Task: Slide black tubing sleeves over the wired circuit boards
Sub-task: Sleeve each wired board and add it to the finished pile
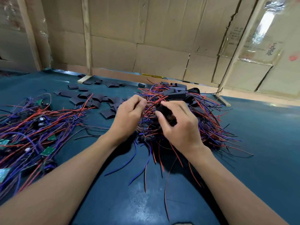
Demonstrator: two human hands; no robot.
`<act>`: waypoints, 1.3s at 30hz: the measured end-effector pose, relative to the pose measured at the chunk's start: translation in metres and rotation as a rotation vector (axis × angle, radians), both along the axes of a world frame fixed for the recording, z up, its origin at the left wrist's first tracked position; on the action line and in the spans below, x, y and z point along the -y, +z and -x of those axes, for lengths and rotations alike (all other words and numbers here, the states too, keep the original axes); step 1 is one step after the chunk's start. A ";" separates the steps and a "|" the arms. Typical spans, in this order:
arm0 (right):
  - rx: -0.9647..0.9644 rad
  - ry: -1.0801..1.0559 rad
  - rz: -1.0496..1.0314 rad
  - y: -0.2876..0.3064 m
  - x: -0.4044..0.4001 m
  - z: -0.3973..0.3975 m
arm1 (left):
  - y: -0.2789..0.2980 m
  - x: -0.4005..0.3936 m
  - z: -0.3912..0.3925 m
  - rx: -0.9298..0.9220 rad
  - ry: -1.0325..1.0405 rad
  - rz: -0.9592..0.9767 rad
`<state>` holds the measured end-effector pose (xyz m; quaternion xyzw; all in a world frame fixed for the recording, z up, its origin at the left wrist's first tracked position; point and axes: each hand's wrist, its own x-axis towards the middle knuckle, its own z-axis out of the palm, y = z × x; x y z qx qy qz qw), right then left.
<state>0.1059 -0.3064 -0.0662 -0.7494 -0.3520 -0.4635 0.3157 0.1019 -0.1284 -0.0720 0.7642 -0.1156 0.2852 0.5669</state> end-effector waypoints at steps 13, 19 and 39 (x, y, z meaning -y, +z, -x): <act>-0.003 -0.018 -0.031 0.005 0.008 0.002 | 0.016 -0.008 0.009 -0.088 -0.336 0.406; 0.013 0.050 0.012 0.004 0.008 -0.001 | 0.012 -0.002 0.014 -0.079 -0.325 0.132; -0.871 0.562 -0.639 0.015 0.006 -0.002 | 0.005 0.001 0.014 0.004 -0.175 -0.530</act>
